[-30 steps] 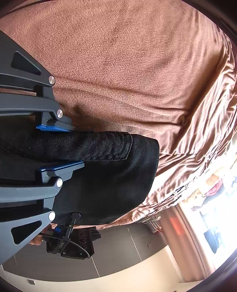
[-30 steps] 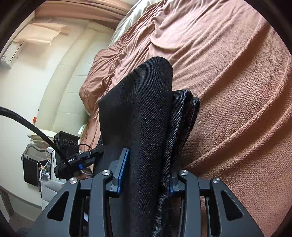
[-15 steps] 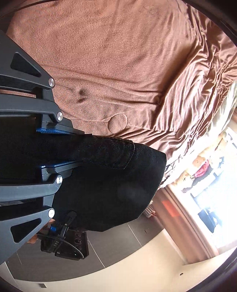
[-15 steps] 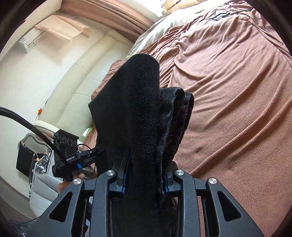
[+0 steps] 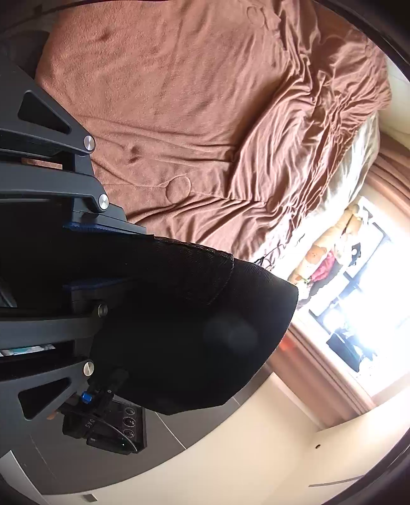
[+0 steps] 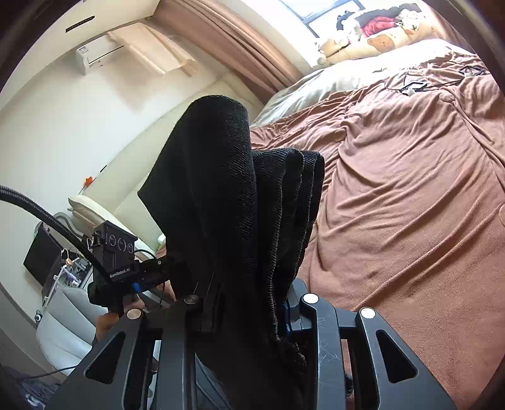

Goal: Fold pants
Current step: 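Carry the lifted pants with both grippers toward the headboard end of the bed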

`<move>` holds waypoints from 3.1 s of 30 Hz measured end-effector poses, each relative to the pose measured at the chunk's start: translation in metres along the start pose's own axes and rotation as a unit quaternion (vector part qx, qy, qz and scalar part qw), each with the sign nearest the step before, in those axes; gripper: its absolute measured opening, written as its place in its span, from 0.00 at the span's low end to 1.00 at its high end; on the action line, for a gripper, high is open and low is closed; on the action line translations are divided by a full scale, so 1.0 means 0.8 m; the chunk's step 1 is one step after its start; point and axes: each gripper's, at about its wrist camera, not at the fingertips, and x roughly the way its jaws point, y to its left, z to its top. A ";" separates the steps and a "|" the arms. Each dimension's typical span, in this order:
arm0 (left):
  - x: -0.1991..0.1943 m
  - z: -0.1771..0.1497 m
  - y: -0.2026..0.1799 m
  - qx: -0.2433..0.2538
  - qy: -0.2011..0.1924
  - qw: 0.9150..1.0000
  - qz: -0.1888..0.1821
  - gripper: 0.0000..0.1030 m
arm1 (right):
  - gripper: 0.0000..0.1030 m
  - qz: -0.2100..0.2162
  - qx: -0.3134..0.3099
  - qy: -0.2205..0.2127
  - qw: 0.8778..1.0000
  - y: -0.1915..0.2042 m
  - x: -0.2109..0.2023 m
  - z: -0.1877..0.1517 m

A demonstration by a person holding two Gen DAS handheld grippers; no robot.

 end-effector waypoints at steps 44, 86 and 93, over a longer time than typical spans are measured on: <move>-0.381 0.050 -0.069 0.098 -0.154 0.982 0.056 0.23 | 0.25 0.068 -0.107 -0.053 0.990 0.244 0.024 0.017; -0.464 0.168 0.342 -0.053 -0.179 0.965 0.184 0.23 | 0.24 0.101 -0.131 0.087 0.982 0.302 0.559 0.087; -0.437 0.193 0.422 -0.083 -0.162 0.960 0.212 0.23 | 0.24 0.104 -0.112 0.123 0.981 0.294 0.656 0.082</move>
